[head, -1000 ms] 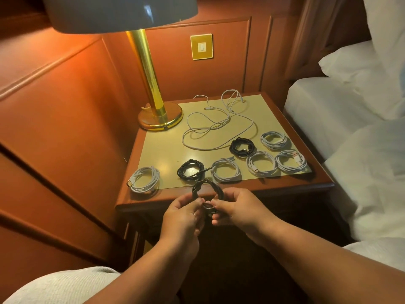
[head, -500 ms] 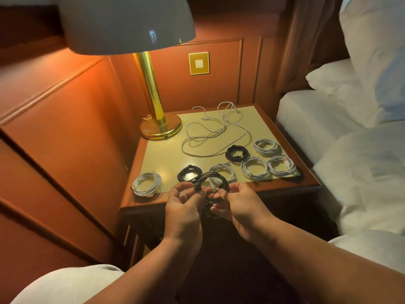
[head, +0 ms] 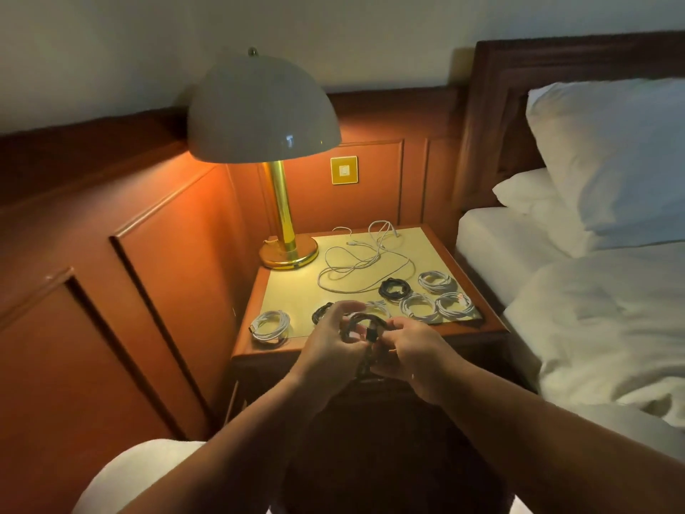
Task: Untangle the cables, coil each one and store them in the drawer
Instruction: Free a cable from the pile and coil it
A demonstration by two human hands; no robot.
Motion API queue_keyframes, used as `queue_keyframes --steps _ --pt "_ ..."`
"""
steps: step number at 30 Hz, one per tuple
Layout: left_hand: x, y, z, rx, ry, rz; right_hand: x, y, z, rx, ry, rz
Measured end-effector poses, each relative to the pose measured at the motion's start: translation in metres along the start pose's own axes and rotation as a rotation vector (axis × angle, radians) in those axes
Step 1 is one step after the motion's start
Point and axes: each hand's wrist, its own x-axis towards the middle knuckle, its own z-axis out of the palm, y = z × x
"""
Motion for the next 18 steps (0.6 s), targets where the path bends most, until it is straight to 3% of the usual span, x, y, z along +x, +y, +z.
queue_keyframes --steps 8,14,18 --pt "-0.021 0.013 -0.005 -0.152 -0.028 0.058 -0.032 -0.025 0.001 0.091 -0.034 0.101" --pt "-0.019 0.012 -0.003 -0.097 0.056 0.132 -0.037 -0.034 -0.007 0.162 -0.067 0.072" --pt "-0.005 0.007 -0.006 -0.002 0.062 0.189 -0.025 -0.034 -0.005 -0.081 -0.068 -0.028"
